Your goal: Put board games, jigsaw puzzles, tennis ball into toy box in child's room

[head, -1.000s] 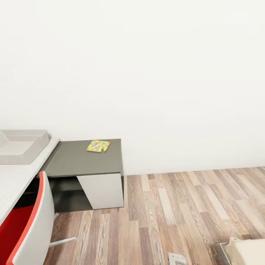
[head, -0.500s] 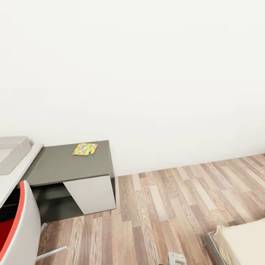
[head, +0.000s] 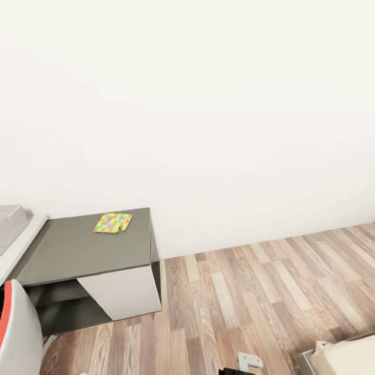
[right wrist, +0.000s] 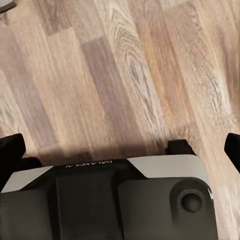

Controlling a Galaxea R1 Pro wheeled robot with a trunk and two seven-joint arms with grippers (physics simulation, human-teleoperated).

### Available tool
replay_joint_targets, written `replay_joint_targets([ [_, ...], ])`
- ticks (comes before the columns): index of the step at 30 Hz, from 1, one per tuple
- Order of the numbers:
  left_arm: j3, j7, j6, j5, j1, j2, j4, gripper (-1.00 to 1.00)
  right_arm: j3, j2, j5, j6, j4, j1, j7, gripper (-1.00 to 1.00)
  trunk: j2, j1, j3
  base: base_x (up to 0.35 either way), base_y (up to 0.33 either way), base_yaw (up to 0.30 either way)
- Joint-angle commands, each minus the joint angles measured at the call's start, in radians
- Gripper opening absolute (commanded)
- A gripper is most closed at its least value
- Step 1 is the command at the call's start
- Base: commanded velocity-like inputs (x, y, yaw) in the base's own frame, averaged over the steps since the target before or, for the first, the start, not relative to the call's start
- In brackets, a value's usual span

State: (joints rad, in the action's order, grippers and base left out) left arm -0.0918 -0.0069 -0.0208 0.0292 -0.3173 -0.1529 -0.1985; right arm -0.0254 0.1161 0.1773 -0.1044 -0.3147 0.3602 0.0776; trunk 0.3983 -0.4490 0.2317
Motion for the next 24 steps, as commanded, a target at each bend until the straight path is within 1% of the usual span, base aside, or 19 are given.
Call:
replay_joint_targets([
  [1, -0.005, -0.001, -0.002, 0.003, -0.001, 0.000, -0.001, 1.00, -0.003, 0.000, 0.008, -0.007, -0.002, 0.000, 0.005, 1.00, 0.002, -0.001, 0.001, 0.305, 0.000, -0.166],
  [5, -0.005, -0.001, -0.002, 0.002, 0.000, 0.001, -0.001, 1.00, -0.004, 0.000, 0.010, -0.008, -0.003, 0.000, 0.005, 1.00, 0.002, -0.001, -0.001, 0.258, 0.000, -0.221],
  [8, -0.005, -0.001, -0.002, 0.000, 0.000, 0.001, -0.001, 1.00, -0.003, 0.000, 0.010, -0.010, -0.003, 0.000, 0.005, 1.00, 0.002, -0.001, -0.003, 0.090, 0.000, -0.254],
  [24, -0.004, -0.001, -0.002, 0.002, 0.000, 0.001, -0.001, 1.00, -0.001, 0.000, 0.013, -0.011, -0.003, 0.000, 0.004, 1.00, 0.002, -0.001, -0.018, 0.011, 0.000, -0.256],
])
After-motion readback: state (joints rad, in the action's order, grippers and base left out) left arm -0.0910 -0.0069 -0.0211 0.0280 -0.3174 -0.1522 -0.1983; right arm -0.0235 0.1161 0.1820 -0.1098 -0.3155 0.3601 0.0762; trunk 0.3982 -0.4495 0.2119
